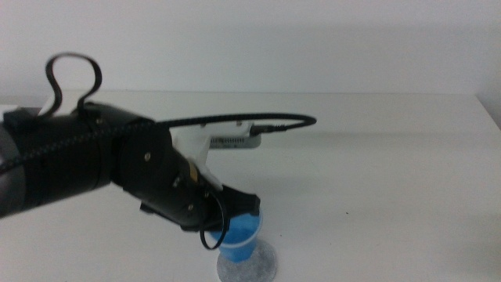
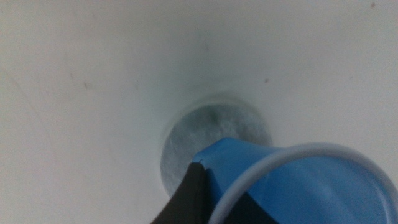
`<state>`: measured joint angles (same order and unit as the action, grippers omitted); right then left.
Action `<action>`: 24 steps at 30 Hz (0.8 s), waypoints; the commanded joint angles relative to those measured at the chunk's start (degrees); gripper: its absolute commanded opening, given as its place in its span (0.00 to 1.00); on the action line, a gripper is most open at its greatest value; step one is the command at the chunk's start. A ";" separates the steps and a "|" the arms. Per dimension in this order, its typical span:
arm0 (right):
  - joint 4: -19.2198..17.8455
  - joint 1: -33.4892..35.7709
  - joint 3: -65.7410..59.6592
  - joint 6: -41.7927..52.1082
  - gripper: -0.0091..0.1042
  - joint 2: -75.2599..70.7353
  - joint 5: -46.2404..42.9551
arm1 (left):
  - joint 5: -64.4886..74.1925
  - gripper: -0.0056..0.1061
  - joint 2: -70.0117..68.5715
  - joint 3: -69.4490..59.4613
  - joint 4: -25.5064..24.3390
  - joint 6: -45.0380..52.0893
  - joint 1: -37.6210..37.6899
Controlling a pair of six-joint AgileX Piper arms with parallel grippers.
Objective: Place an empty cup on a cup mat.
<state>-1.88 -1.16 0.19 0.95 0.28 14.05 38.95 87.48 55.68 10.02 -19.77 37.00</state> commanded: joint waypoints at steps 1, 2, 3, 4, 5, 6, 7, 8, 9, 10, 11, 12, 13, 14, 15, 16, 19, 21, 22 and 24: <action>-0.31 0.12 -0.19 0.23 0.90 -0.28 -0.38 | -3.09 0.03 -0.44 -2.47 3.45 0.41 0.32; -0.31 0.12 -0.19 0.23 0.90 -0.28 -0.38 | -3.80 0.03 -0.34 -3.24 4.08 0.41 0.32; -0.31 0.12 -0.19 0.23 0.90 -0.28 -0.38 | -4.31 0.03 -0.20 -3.83 4.21 0.41 0.32; -0.31 0.12 -0.19 0.23 0.90 -0.28 -0.38 | -4.67 0.03 0.15 -4.09 4.21 0.41 0.32; -0.31 0.12 -0.19 0.23 0.90 -0.28 -0.38 | -5.23 0.03 0.55 -4.33 4.21 0.41 0.32; -0.31 0.12 -0.19 0.23 0.90 -0.28 -0.38 | -6.33 0.03 0.99 -4.57 4.21 0.41 0.32; -0.31 0.12 -0.19 0.23 0.90 -0.28 -0.38 | -7.16 0.03 1.38 -4.73 4.21 0.41 0.32; -0.31 0.12 -0.19 0.23 0.90 -0.28 -0.38 | -7.59 0.03 2.08 -4.73 4.21 0.41 0.32; -0.31 0.12 -0.19 0.23 0.90 -0.28 -0.38 | -8.17 0.03 2.67 -4.73 4.56 0.41 0.32; -0.31 0.12 -0.19 0.23 0.90 -0.28 -0.38 | -8.46 0.03 3.32 -4.73 4.97 0.41 0.32; -0.31 0.12 -0.19 0.23 0.90 -0.28 -0.38 | -8.83 0.03 3.93 -4.73 5.46 0.41 0.32; -0.31 0.12 -0.19 0.23 0.90 -0.28 -0.38 | -8.96 0.03 4.49 -4.73 5.58 0.41 0.32; -0.31 0.12 -0.19 0.23 0.90 -0.28 -0.38 | -8.97 0.03 5.11 -4.73 5.71 0.41 0.32; -0.31 0.12 -0.19 0.23 0.90 -0.28 -0.38 | -8.97 0.03 5.40 -4.73 5.92 0.41 0.32; -0.31 0.12 -0.19 0.23 0.90 -0.28 -0.38 | -8.97 0.03 6.04 -4.73 6.05 0.68 0.32; -0.31 0.12 -0.19 0.23 0.90 -0.28 -0.38 | -8.85 0.04 6.45 -4.73 6.58 1.48 0.32; -0.31 0.12 -0.19 0.23 0.90 -0.28 -0.38 | -8.55 0.07 6.62 -4.73 8.10 1.95 0.32; -0.31 0.12 -0.19 0.23 0.90 -0.28 -0.38 | -8.40 0.12 6.50 -4.73 8.05 1.95 0.21; -0.31 0.12 -0.19 0.23 0.90 -0.28 -0.38 | -8.40 0.16 6.50 -4.73 8.05 2.77 0.21; -0.31 0.12 -0.19 0.23 0.90 -0.28 -0.38 | -8.40 0.25 6.50 -4.73 8.43 5.42 0.21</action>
<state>-1.88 -1.16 0.19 0.95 0.28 14.05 30.75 94.16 51.28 17.87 -16.06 37.08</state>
